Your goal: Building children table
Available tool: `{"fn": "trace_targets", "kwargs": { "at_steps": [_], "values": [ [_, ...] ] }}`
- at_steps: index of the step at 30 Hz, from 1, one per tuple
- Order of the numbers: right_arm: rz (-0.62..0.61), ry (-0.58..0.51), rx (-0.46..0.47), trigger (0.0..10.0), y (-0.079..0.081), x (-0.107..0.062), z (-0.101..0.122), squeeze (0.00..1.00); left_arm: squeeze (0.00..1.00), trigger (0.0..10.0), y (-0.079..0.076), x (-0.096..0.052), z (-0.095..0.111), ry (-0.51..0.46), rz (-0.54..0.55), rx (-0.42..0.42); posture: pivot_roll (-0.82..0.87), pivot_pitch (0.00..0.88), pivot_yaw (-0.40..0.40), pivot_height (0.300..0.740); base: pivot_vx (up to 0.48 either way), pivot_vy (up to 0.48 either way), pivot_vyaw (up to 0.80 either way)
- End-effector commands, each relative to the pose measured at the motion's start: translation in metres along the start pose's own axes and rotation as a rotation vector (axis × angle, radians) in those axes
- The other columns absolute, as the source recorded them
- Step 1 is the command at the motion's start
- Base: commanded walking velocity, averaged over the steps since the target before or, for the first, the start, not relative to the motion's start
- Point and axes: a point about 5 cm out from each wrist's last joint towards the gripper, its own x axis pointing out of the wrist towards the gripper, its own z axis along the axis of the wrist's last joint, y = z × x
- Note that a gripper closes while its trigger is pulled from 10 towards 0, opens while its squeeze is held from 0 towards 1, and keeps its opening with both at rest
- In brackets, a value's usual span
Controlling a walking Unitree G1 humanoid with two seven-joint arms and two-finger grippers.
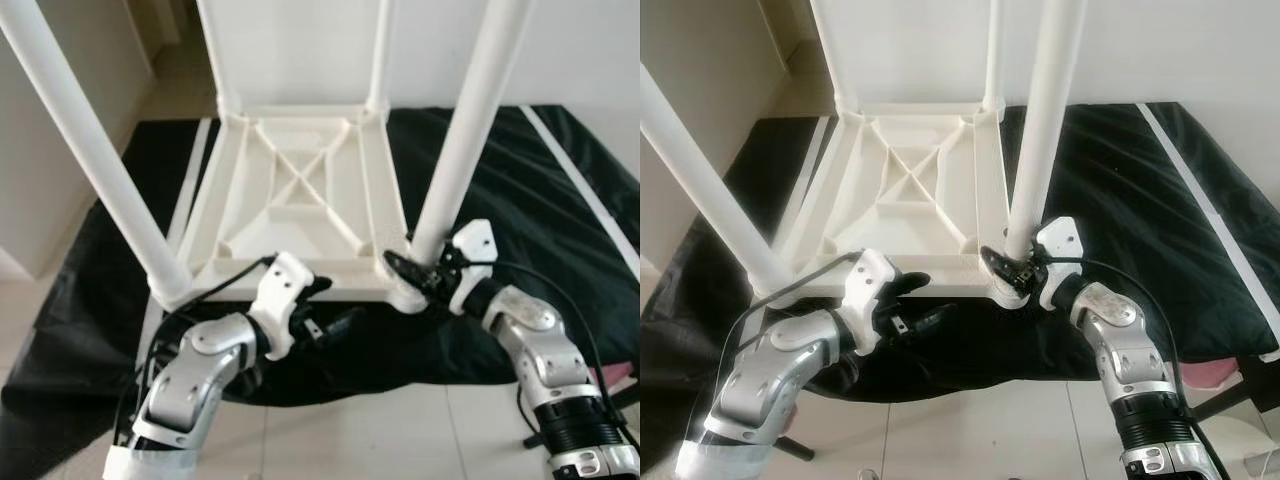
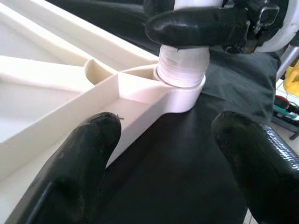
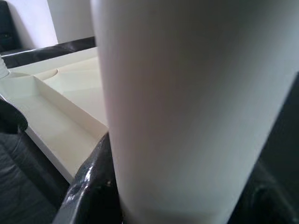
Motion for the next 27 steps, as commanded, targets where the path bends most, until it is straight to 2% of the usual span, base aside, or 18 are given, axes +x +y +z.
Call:
{"fn": "trace_targets", "kwargs": {
  "at_steps": [1,4,5,11,13,14,16,19,20,22,23,25,26,27],
  "values": [
    [0.012,0.035,0.039,0.0,0.006,-0.001,-0.010,0.00,0.00,10.0,0.002,-0.001,0.002,-0.006,0.036,0.009,0.03,0.081,-0.006,0.740,0.000,0.000,0.00],
    [-0.006,0.039,0.043,0.0,0.005,-0.002,-0.013,0.00,0.00,10.0,0.003,-0.002,0.001,-0.004,0.055,0.008,0.03,0.089,-0.007,0.740,0.000,0.000,0.00],
    [-0.039,0.038,0.045,10.0,0.004,-0.002,-0.013,0.00,0.00,10.0,0.003,-0.003,0.001,-0.008,0.051,-0.033,0.03,0.093,-0.004,0.740,0.000,0.000,0.00],
    [-0.105,0.040,0.057,10.0,0.003,-0.003,-0.014,0.00,0.00,10.0,0.008,-0.003,0.003,-0.025,0.098,-0.062,0.02,0.097,-0.001,0.740,0.000,0.000,0.00],
    [-0.289,0.109,0.062,10.0,0.000,-0.006,-0.023,0.00,0.00,10.0,0.015,0.002,0.005,-0.050,0.192,-0.006,0.00,0.094,0.013,0.740,0.000,0.000,0.00],
    [-0.343,0.136,0.066,10.0,-0.001,-0.007,-0.027,0.00,0.00,10.0,0.015,0.004,0.005,-0.056,0.212,0.017,-0.01,0.091,0.015,0.740,0.000,0.000,0.00],
    [-0.466,0.149,0.074,10.0,0.001,-0.008,-0.030,0.00,0.00,10.0,0.014,0.008,0.006,-0.063,0.185,0.007,-0.02,0.087,0.020,0.740,0.000,0.000,0.00],
    [-0.621,0.131,0.132,10.0,0.006,-0.006,-0.032,0.00,0.00,10.0,0.018,0.012,0.006,-0.075,0.175,-0.046,-0.03,0.092,0.020,0.740,0.000,0.000,0.00],
    [-0.621,0.131,0.132,10.0,0.006,-0.006,-0.032,0.00,0.00,10.0,0.018,0.012,0.006,-0.075,0.175,-0.046,-0.03,0.092,0.020,0.740,0.000,0.000,0.00],
    [-0.765,0.131,0.143,10.0,0.013,-0.007,-0.035,0.00,0.00,10.0,0.021,0.014,0.002,-0.062,0.174,-0.038,-0.05,0.088,0.022,0.740,0.000,0.000,0.00],
    [-0.765,0.131,0.143,10.0,0.013,-0.007,-0.035,0.00,0.00,10.0,0.021,0.014,0.002,-0.062,0.174,-0.038,-0.05,0.088,0.022,0.740,0.000,0.000,0.00],
    [-0.839,0.125,0.191,10.0,0.022,-0.007,-0.035,0.00,0.00,10.0,0.020,0.015,0.004,-0.070,0.165,-0.057,-0.05,0.092,0.024,0.740,0.000,0.000,0.00],
    [-0.849,0.119,0.193,10.0,0.027,-0.006,-0.034,0.00,0.00,10.0,0.018,0.015,0.006,-0.093,0.145,-0.103,-0.05,0.091,0.023,0.740,0.000,0.000,0.00],
    [-0.848,0.116,0.198,10.0,0.030,-0.004,-0.033,0.00,0.00,10.0,0.017,0.016,0.007,-0.104,0.141,-0.112,-0.05,0.085,0.020,0.740,0.000,0.000,0.00]
  ]
}}
